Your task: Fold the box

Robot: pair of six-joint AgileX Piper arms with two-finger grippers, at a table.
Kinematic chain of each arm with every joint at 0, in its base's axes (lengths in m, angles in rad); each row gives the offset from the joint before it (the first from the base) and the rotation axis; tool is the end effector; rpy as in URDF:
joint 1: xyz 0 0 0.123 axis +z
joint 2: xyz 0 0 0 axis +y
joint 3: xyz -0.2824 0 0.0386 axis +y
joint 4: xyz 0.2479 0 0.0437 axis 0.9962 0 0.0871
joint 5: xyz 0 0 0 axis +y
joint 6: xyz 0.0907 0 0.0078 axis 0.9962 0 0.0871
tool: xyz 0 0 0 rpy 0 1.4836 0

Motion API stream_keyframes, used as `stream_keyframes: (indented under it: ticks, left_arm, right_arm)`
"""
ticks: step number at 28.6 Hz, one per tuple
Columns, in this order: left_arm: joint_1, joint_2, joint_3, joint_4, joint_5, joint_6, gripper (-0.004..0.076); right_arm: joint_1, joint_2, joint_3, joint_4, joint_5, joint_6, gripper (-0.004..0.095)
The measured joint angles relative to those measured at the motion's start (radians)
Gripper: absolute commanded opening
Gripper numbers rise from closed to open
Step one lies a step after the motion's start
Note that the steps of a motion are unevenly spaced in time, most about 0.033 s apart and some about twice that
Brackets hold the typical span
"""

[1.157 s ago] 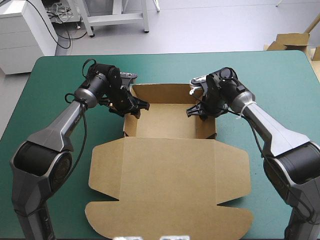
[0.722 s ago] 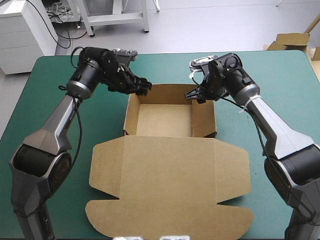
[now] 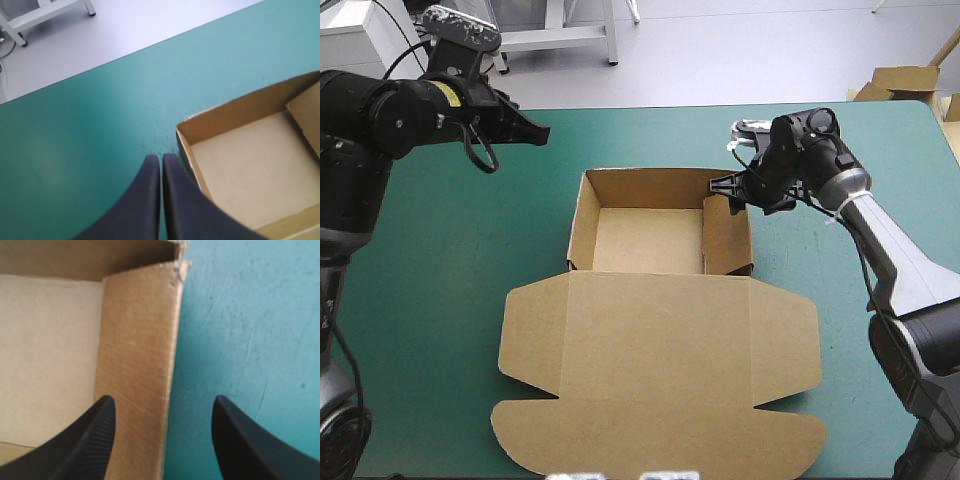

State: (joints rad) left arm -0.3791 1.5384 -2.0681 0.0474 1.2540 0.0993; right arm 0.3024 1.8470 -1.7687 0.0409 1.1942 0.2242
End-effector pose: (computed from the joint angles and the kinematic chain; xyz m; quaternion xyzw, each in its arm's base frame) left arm 0.2749 -0.1051 0.5153 0.2081 0.8682 -0.0395 0.4488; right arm 0.3797 0.1221 0.3240 -0.0346 0.9807 0.0693 0.1797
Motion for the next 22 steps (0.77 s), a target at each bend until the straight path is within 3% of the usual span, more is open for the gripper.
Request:
stream_keyframes:
  ticks: [10, 13, 17, 22]
  left_arm:
    - [0.0, -0.319, 0.535, -0.005, -0.006, 0.003, -0.0008]
    - [0.0, -0.43, 0.695, -0.007, -0.035, 0.006, -0.0008]
    - [0.0, -0.573, 0.915, -0.009, -0.071, 0.006, -0.0008]
    - [0.0, -0.752, 1.154, -0.009, -0.083, 0.006, -0.0008]
  right_arm:
    - [0.0, 0.061, 0.1, 0.081, -0.011, -0.034, 0.0367]
    - [0.0, 0.065, 0.101, 0.09, -0.012, -0.053, 0.0242]
    - [0.0, 0.065, 0.101, 0.091, -0.014, -0.084, -0.0019]
    - [0.0, 0.065, 0.101, 0.085, -0.024, -0.091, -0.002]
